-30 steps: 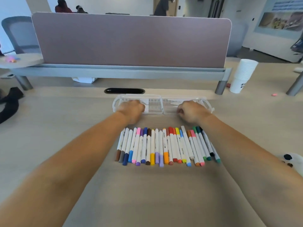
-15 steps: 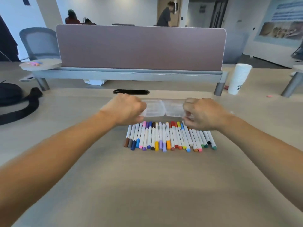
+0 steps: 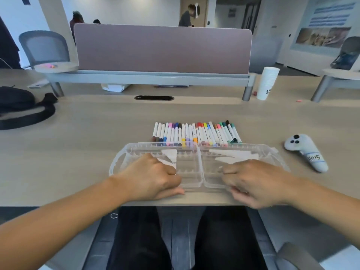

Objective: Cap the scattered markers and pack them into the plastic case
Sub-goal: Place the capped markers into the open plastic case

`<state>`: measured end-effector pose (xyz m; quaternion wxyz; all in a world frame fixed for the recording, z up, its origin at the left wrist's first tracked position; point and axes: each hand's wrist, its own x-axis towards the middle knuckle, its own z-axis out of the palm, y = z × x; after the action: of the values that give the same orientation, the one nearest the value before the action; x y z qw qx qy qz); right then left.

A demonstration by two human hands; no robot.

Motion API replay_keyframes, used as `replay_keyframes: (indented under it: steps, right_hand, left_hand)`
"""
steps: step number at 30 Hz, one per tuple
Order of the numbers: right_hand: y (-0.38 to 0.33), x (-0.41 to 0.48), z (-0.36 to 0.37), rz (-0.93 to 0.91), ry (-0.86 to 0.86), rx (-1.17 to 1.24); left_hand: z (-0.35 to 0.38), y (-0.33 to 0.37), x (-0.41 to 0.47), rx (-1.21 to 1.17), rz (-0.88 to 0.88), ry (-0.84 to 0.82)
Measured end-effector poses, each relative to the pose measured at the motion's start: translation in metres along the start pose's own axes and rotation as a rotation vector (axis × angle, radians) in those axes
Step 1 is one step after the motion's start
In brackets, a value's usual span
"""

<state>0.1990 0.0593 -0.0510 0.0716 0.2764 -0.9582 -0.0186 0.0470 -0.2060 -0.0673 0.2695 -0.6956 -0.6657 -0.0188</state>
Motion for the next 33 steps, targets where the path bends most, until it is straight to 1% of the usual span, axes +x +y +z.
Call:
replay_keyframes:
  steps: [2,5,7,9,11,13,15,18,20,24,29,33]
  right_hand:
    - [-0.001,-0.002,0.007,0.032,-0.015,0.034]
    - [0.003,-0.009,0.021,0.181,0.012,0.171]
    - [0.008,-0.017,0.033,0.307,0.056,0.202]
    - [0.009,-0.019,0.042,0.393,0.123,0.182]
    - [0.007,-0.014,0.045,0.44,0.203,0.146]
    - [0.008,-0.007,0.044,0.545,0.202,0.16]
    - [0.013,0.0,0.043,0.647,0.133,0.164]
    - [0.027,0.012,0.04,0.69,-0.042,0.138]
    - [0.034,0.02,0.038,0.694,-0.11,0.137]
    - [0.046,0.026,0.039,0.696,-0.107,0.139]
    - [0.053,0.027,0.043,0.683,-0.09,0.129]
    - [0.053,0.028,0.042,0.685,-0.108,0.127]
  left_hand:
    - [0.01,0.006,-0.007,-0.061,-0.047,-0.014]
    - [0.022,0.013,-0.016,-0.244,-0.3,-0.038]
    - [0.025,0.017,-0.018,-0.32,-0.451,-0.071]
    - [0.02,0.016,-0.014,-0.316,-0.61,-0.223]
    - [0.017,0.012,-0.008,-0.306,-0.702,-0.382]
    - [0.019,0.008,-0.003,-0.292,-0.721,-0.482]
    - [0.022,0.004,0.002,-0.271,-0.714,-0.525]
    - [0.028,-0.007,0.01,-0.278,-0.712,-0.535]
    - [0.035,-0.018,0.013,-0.277,-0.71,-0.52]
    - [0.048,-0.032,0.015,-0.263,-0.713,-0.505]
    - [0.052,-0.034,0.014,-0.268,-0.716,-0.492]
    - [0.052,-0.035,0.014,-0.268,-0.712,-0.493]
